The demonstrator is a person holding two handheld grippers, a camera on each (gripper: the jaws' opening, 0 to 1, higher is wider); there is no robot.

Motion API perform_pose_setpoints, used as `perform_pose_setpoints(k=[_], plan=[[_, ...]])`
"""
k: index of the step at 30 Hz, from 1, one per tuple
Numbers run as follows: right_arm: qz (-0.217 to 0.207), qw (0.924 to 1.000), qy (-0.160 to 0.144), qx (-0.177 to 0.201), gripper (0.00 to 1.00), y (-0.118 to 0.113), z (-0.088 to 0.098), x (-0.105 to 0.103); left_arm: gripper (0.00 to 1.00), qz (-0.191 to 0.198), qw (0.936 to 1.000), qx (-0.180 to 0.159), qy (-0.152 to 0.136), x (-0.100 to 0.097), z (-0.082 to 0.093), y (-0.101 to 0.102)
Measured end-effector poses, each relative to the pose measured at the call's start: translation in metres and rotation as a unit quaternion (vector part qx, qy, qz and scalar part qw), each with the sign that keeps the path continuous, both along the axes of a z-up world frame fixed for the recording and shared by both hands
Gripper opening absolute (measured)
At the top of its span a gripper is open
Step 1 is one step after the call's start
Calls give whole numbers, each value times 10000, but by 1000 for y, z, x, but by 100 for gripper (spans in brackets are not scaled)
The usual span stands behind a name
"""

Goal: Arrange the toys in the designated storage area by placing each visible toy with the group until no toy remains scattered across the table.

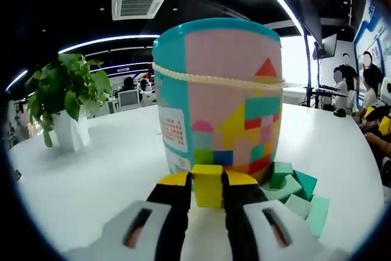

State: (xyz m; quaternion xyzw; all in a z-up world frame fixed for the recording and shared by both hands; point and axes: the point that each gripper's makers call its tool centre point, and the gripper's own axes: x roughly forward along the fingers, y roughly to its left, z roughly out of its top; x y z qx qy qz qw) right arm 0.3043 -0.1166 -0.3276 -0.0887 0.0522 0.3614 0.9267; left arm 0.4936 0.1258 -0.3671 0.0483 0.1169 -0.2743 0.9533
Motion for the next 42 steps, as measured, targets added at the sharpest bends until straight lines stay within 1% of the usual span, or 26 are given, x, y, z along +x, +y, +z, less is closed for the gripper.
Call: perform_pose_setpoints(k=[3, 5, 7, 9, 11, 12, 13, 14, 21, 25, 29, 31, 33, 35, 36, 38, 39, 42], plan=[[-43, 10000, -15, 29, 26, -3, 1, 1, 21, 14, 9999, -132, 62, 1, -1, -1], [-46, 10000, -13, 18, 26, -3, 1, 1, 21, -31, 9999, -141, 65, 0, -1, -3], [-33, 10000, 3, 4, 26, -2, -1, 0, 22, -118, 9997, 147, -127, 3, -1, -4], [-5, 10000, 12, 5, 26, 0, -2, 0, 26, -230, 9993, 185, -214, 3, 0, -7], [3, 10000, 6, -9, 26, 0, -2, 0, 26, -337, 9989, 191, -256, 3, 0, -10], [-20, 10000, -1, -6, 26, -1, -1, 0, 25, -423, 9979, 308, -371, 3, 1, -11], [-41, 10000, -7, -1, 26, -2, -1, 1, 21, -445, 9977, 339, -388, 3, 0, -11], [-82, 10000, -28, -28, 26, -4, 0, 2, 22, -462, 9976, 330, -400, 3, 1, -11], [-100, 9999, -15, -32, 26, -5, -1, 2, 21, -462, 9986, -2, -275, 5, -1, -10], [-31, 10000, -14, -53, 26, 1, -2, 0, 21, -418, 9988, -10, -254, 8, -3, -10], [-67, 10000, -47, -29, 25, 0, -1, 1, 21, -430, 9988, -27, -245, 8, -3, -9], [-71, 10000, -40, -34, 25, 0, -1, 1, 21, -444, 9987, -64, -230, 9, -3, -9], [-67, 10000, -33, -38, 25, 0, -2, 1, 21, -413, 9988, -189, -163, 9, -4, -8], [-60, 10000, -22, -40, 25, 1, -2, 1, 21, -388, 9990, -197, -140, 8, -4, -8], [-63, 10000, -26, -48, 25, 0, -2, 1, 21, -314, 9993, -159, -133, 8, -3, -5], [-61, 10000, -38, -42, 25, 0, -1, 1, 20, -334, 9992, -175, -137, 6, -1, -2], [-65, 10000, -46, -32, 25, -1, 0, 1, 20, -336, 9989, -298, -91, 4, 0, 2], [-93, 9999, -50, -28, 25, -2, 0, 2, 20, -316, 9987, -390, -61, 2, -1, 9]])
